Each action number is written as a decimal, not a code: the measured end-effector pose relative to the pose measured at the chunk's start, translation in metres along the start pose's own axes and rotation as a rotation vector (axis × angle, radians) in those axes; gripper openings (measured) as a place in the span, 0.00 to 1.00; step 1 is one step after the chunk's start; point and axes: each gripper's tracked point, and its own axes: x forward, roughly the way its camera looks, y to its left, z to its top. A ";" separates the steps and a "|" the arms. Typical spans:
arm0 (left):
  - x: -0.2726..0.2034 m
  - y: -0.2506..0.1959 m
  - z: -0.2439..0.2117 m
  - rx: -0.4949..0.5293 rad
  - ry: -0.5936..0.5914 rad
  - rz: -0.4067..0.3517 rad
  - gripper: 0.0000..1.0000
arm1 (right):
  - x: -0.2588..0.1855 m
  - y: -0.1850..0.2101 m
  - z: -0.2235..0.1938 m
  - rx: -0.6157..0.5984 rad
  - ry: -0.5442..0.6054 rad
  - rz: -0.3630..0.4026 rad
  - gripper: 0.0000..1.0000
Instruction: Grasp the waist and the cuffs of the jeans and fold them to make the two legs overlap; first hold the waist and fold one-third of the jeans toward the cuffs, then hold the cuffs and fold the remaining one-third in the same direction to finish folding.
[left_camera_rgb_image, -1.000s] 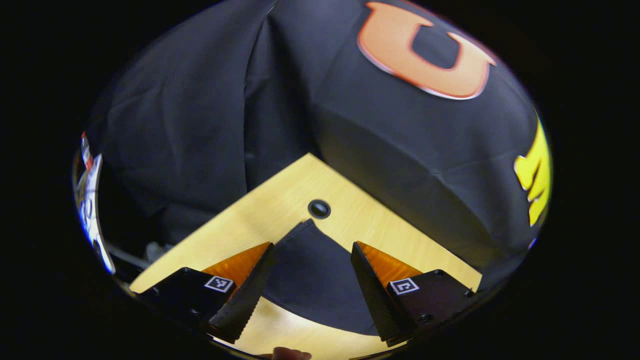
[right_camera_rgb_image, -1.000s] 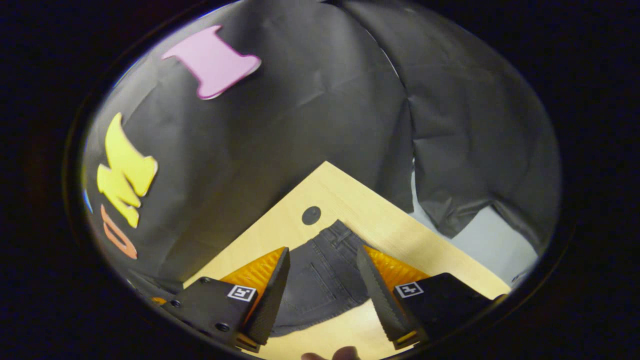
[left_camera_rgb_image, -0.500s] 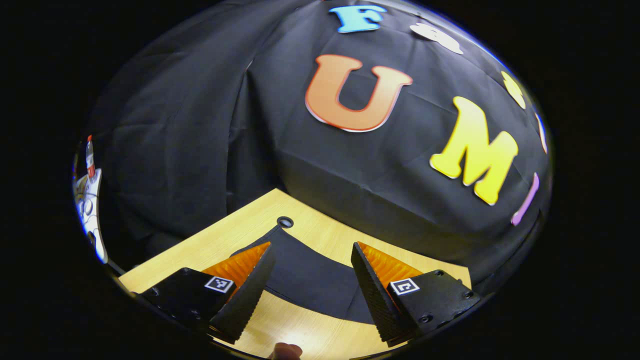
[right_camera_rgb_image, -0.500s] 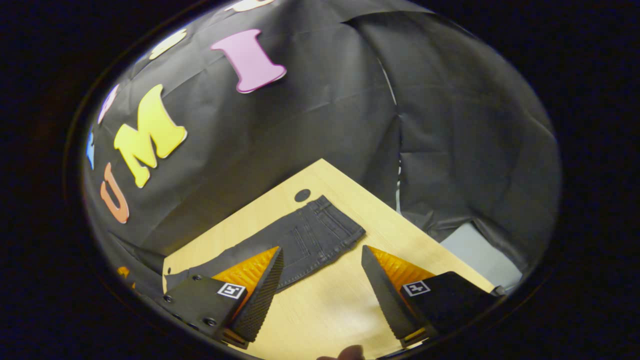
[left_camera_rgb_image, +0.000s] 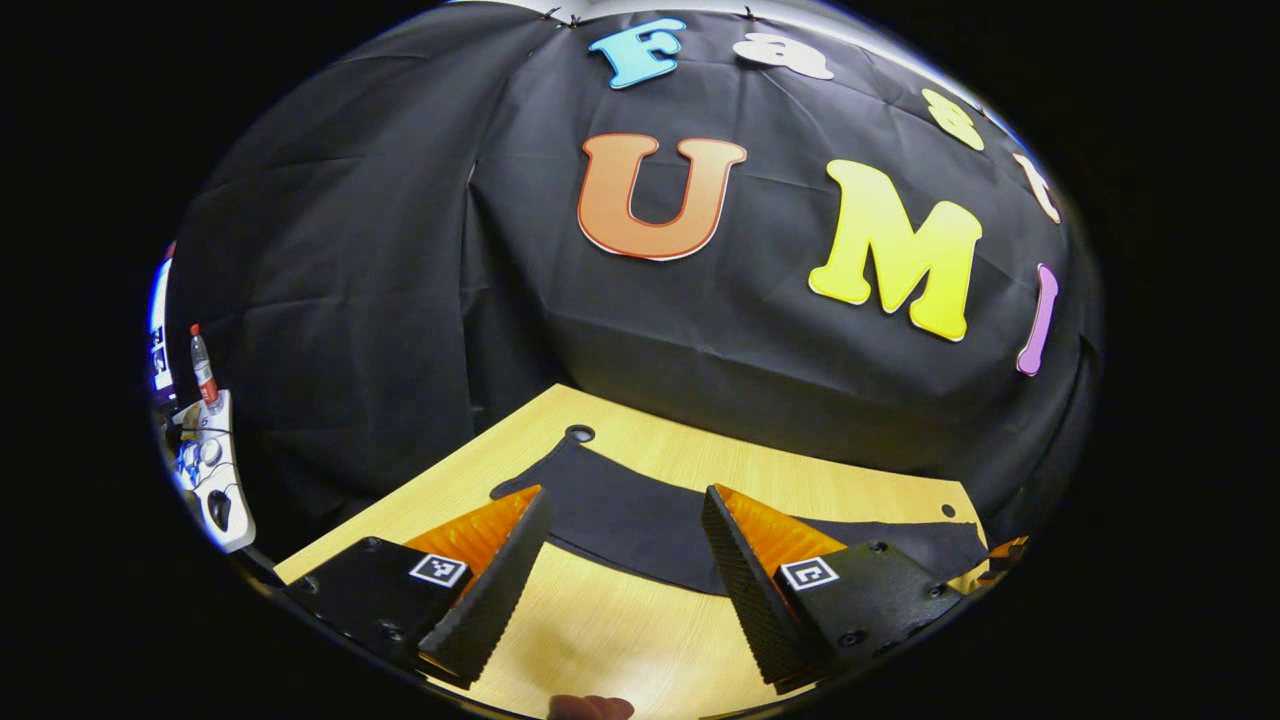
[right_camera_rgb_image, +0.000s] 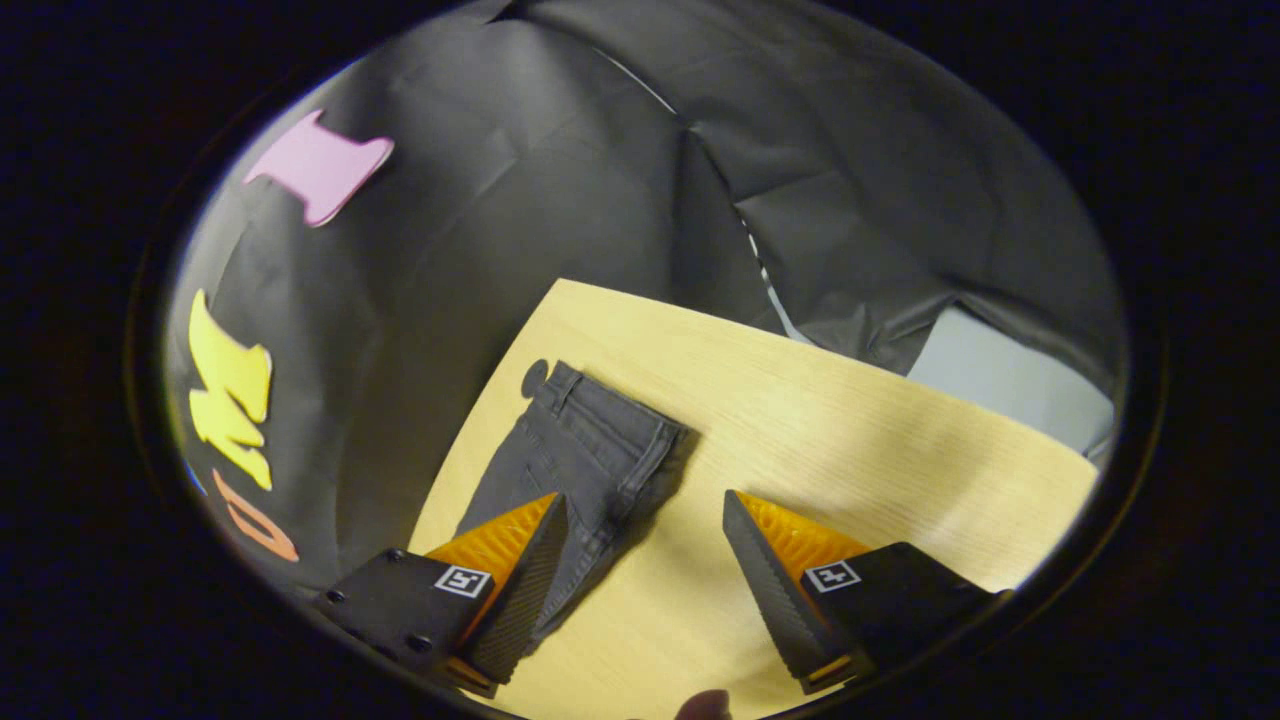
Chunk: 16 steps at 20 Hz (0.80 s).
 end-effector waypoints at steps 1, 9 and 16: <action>-0.006 -0.002 -0.003 0.009 0.007 0.005 0.98 | 0.007 0.000 0.004 0.019 0.001 0.003 0.98; -0.017 -0.018 -0.029 -0.011 0.061 0.016 0.98 | 0.046 0.030 0.017 0.018 0.015 0.052 0.97; -0.009 -0.016 -0.046 -0.047 0.118 0.015 0.98 | 0.056 0.015 0.020 -0.018 -0.012 -0.007 0.51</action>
